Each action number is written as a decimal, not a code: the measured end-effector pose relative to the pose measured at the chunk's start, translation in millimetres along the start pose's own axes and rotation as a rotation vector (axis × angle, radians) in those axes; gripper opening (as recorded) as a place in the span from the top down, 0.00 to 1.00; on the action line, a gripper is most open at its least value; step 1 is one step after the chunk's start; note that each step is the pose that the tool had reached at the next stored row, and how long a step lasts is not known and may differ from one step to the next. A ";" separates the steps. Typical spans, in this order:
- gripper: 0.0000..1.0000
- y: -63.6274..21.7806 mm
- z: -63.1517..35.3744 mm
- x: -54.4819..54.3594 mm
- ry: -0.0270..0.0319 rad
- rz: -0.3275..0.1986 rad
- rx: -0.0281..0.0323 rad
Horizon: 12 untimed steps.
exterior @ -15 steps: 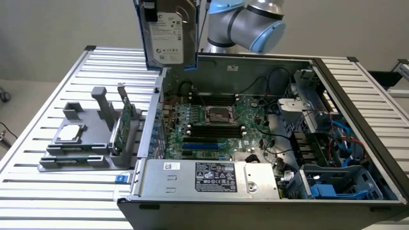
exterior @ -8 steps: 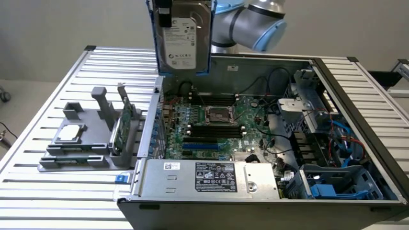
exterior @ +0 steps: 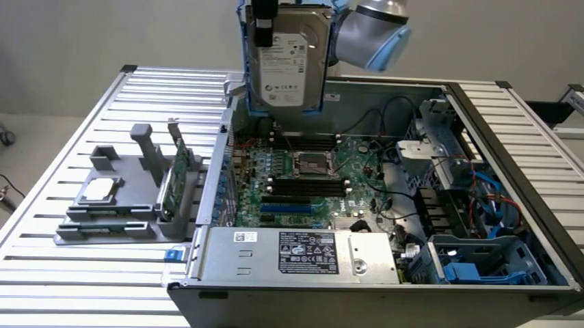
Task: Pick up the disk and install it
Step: 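Pick up the disk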
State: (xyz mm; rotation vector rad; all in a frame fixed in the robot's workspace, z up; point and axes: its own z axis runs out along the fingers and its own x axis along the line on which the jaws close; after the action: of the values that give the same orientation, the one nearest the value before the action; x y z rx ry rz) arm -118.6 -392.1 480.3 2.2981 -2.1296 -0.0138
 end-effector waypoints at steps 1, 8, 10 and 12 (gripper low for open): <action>0.67 -4.6 0.1 2.1 -0.0001 0.000 0.0001; 0.67 -35.4 0.2 16.0 0.0000 0.000 0.0000; 0.67 -44.1 0.1 20.2 0.0000 0.000 0.0000; 0.67 -53.1 0.0 24.7 -0.0001 0.000 0.0000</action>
State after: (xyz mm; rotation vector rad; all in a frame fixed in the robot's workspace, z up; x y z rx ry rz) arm -63.8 -412.7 479.6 2.2981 -2.1297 -0.0138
